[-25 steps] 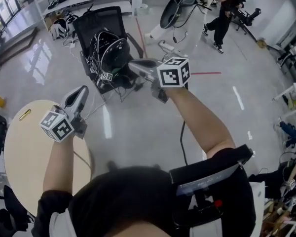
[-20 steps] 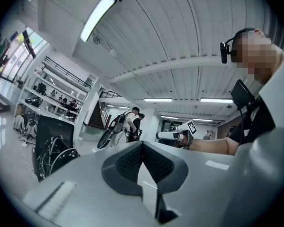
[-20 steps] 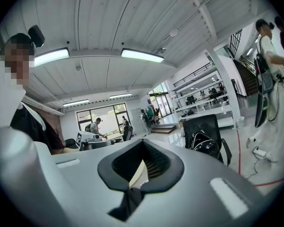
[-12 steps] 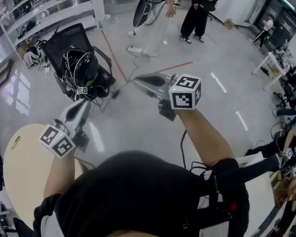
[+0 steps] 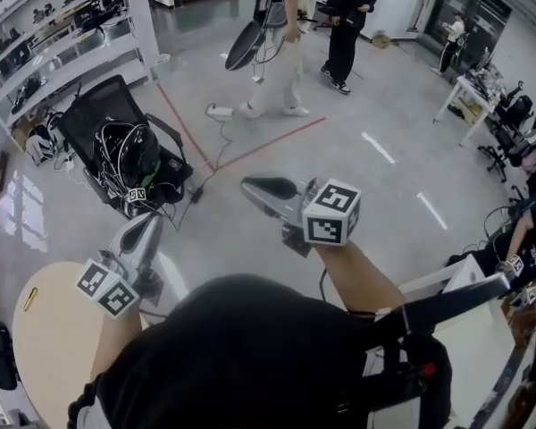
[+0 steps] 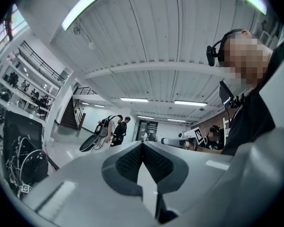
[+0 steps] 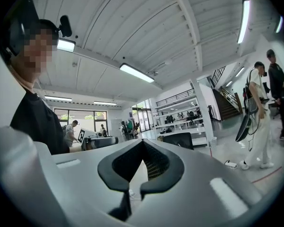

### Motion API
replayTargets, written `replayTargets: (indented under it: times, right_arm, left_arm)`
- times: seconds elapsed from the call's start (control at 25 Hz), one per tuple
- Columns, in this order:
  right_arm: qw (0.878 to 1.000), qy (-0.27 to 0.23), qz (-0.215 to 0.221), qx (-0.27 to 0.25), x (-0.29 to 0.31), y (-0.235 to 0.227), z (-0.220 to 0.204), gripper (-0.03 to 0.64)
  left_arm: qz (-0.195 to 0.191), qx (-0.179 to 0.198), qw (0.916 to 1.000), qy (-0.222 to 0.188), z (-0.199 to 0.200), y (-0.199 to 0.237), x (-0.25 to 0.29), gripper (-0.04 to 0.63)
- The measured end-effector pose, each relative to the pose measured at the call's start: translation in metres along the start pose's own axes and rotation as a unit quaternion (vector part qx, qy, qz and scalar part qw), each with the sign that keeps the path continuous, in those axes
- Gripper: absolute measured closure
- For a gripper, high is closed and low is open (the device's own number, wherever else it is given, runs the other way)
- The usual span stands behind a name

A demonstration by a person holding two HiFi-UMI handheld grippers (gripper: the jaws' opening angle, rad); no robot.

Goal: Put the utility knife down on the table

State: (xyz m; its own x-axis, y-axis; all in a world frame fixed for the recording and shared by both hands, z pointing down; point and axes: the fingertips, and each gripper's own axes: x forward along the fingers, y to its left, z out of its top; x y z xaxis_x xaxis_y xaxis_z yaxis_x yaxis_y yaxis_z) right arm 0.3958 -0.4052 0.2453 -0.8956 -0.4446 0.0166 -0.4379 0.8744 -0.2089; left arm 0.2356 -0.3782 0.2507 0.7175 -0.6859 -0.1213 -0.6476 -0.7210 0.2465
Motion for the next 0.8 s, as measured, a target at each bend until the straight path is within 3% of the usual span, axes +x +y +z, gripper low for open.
replayTargets:
  times: [0.32, 0.8]
  right_arm:
    - [1.0, 0.018, -0.013, -0.013, 0.001, 0.001, -0.017, 0.604]
    - [0.999, 0.031, 0.013, -0.034, 0.023, 0.006, -0.013, 0.604]
  left_arm:
    - [-0.002, -0.02, 0.9998, 0.001, -0.008, 0.003, -0.004, 0.597]
    - [0.015, -0.027, 0.9994, -0.014, -0.002, 0.018, -0.013, 0.597]
